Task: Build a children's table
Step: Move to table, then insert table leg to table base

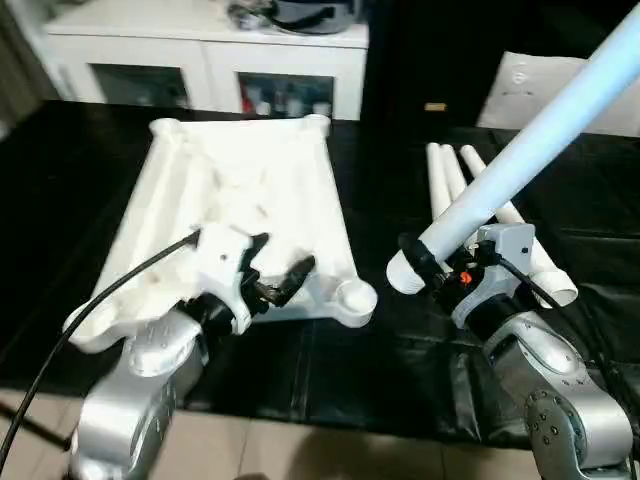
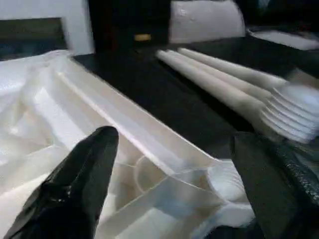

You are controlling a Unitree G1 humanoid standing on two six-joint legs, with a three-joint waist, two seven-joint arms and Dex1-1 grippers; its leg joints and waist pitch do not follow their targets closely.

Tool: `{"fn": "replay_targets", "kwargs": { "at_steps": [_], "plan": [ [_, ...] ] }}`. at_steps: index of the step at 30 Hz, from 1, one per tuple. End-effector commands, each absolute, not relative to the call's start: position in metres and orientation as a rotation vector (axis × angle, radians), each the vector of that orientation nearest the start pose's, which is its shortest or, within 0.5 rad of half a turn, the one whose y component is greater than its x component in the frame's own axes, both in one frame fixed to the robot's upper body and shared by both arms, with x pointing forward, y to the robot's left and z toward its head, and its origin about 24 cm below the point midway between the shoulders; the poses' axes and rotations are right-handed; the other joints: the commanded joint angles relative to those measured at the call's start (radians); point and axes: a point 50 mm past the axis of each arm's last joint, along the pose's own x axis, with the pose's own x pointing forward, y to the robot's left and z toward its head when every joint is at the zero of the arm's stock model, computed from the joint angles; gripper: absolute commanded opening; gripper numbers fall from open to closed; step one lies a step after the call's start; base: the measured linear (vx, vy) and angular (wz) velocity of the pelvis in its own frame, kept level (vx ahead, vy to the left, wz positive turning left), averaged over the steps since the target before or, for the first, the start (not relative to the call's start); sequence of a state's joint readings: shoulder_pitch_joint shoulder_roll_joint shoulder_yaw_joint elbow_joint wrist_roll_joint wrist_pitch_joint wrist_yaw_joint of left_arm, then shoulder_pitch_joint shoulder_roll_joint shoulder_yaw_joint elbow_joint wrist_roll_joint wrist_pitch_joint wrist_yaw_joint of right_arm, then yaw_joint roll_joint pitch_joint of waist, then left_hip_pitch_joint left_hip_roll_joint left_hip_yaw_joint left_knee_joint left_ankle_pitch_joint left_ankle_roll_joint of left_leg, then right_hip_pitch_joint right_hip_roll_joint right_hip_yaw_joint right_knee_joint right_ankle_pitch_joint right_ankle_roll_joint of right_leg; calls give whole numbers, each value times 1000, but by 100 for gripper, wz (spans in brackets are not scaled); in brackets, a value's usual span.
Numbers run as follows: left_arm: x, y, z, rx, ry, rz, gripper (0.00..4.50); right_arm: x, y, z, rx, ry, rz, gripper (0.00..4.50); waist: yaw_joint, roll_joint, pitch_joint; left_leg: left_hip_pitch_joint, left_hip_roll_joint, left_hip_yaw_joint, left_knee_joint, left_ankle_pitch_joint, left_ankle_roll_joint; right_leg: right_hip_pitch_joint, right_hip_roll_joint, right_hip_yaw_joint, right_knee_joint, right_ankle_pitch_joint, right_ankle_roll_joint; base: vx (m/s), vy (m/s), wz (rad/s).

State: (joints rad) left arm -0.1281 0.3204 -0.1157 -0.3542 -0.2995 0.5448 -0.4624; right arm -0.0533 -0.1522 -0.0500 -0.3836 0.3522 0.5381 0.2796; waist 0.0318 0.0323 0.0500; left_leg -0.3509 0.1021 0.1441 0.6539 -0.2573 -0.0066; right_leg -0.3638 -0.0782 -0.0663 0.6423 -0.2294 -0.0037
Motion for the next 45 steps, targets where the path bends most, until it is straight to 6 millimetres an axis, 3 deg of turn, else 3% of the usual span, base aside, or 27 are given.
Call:
{"fn": "replay_targets", "kwargs": {
  "at_steps": [1,3,4,5,10,13,14,15,16,18,19,22,26,30,45],
  "plan": [
    [253,123,99,52,171,-832,433,255,-156,101,154,85,386,191,-5,5,-29,2,112,-57,-116,-297,-44,29,-94,73,-101,-320,-184,0,0,0],
    [255,123,98,75,192,-881,442,256,-156,101,167,93,393,191,-7,14,-32,4,109,-60,-118,-324,-62,25,-92,76,-104,-341,-163,0,0,0],
    [256,124,97,90,221,-922,447,258,-157,101,159,97,403,191,-7,14,-34,-2,109,-60,-119,-298,-53,28,-92,77,-99,-307,-167,0,0,0],
    [258,126,94,128,254,-972,447,259,-157,100,140,107,424,191,-5,23,-33,-2,106,-60,-119,-292,-48,26,-91,77,-100,-314,-164,0,0,0],
    [268,134,87,215,333,-1080,450,262,-157,100,102,109,481,191,-3,20,-44,-9,103,-50,-112,-156,-3,36,-92,76,-98,-218,-193,0,0,0],
    [274,138,79,277,382,-1126,422,264,-157,100,86,106,502,191,-3,18,-50,-10,106,-46,-107,-72,24,39,-90,73,-87,-108,-224,0,0,0],
    [277,141,74,322,410,-1147,403,266,-157,100,82,108,505,191,1,26,-51,-9,106,-46,-106,-53,38,37,-89,71,-86,-84,-231,0,0,0],
    [283,144,66,360,451,-1161,394,267,-158,100,80,109,507,191,-1,20,-54,-9,106,-45,-105,-36,46,39,-87,70,-83,-50,-237,0,0,0],
    [284,144,65,361,455,-1162,394,267,-158,101,80,109,507,191,0,21,-53,-8,105,-45,-105,-30,51,38,-86,69,-83,-45,-237,0,0,0],
    [288,145,63,351,462,-1160,375,267,-157,100,80,111,515,191,0,23,-57,-6,112,-45,-104,-25,46,41,-92,68,-75,3,-265,0,0,0],
    [291,146,62,340,471,-1159,367,267,-157,100,78,113,522,191,0,30,-58,-7,111,-46,-103,-20,45,41,-93,67,-71,25,-273,0,0,0],
    [297,147,62,315,478,-1170,350,265,-155,99,79,118,547,191,1,26,-59,-9,112,-44,-104,-31,53,42,-96,66,-72,51,-293,0,0,0],
    [304,148,62,307,462,-1184,318,264,-152,96,76,126,566,191,3,22,-54,-9,117,-44,-108,-75,42,42,-99,67,-78,-14,-291,0,0,0],
    [308,152,61,308,465,-1191,287,263,-149,95,67,132,586,191,1,24,-51,-11,116,-44,-111,-92,33,41,-98,68,-83,-48,-279,0,0,0],
    [315,164,55,349,492,-1213,186,259,-143,93,56,139,624,191,1,29,-52,-8,121,-46,-115,-105,20,40,-102,70,-81,-15,-292,0,0,0]
  ]
}}
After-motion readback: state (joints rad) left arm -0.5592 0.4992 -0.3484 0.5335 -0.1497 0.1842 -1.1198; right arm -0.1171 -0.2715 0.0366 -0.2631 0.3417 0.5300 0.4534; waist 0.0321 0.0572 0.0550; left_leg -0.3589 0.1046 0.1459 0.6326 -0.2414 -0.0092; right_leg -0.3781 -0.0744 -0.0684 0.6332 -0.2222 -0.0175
